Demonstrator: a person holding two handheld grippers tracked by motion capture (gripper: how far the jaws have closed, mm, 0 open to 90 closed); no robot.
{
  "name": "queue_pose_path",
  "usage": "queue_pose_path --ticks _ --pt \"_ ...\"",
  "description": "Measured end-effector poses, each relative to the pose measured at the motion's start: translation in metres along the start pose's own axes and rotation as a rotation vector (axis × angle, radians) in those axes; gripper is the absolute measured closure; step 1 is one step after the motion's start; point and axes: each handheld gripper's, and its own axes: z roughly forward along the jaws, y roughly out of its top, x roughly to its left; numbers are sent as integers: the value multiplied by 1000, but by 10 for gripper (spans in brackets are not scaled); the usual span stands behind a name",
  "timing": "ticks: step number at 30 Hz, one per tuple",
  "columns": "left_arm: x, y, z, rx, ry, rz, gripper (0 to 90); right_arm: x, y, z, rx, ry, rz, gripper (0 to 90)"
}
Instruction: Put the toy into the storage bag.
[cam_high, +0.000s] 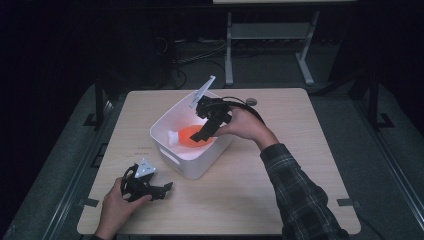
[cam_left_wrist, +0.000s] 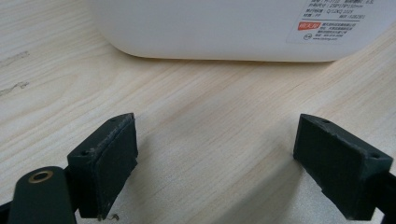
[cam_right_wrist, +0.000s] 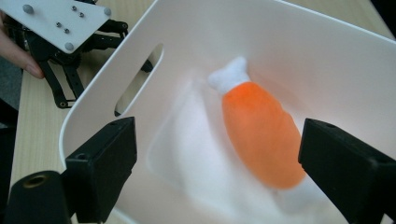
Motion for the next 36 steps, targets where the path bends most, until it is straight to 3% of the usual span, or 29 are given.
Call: queue_pose_path --ticks 13,28,36 --pt "0 0 0 -2 0 -2 127 5 -39 -42 -68 -46 57 97" --pt "0 0 0 -4 1 -3 127 15 -104 -69 -126 -101 146 97" --pt "0 0 0 -4 1 -3 127 21 -137 -71 -142 -136 201 97"
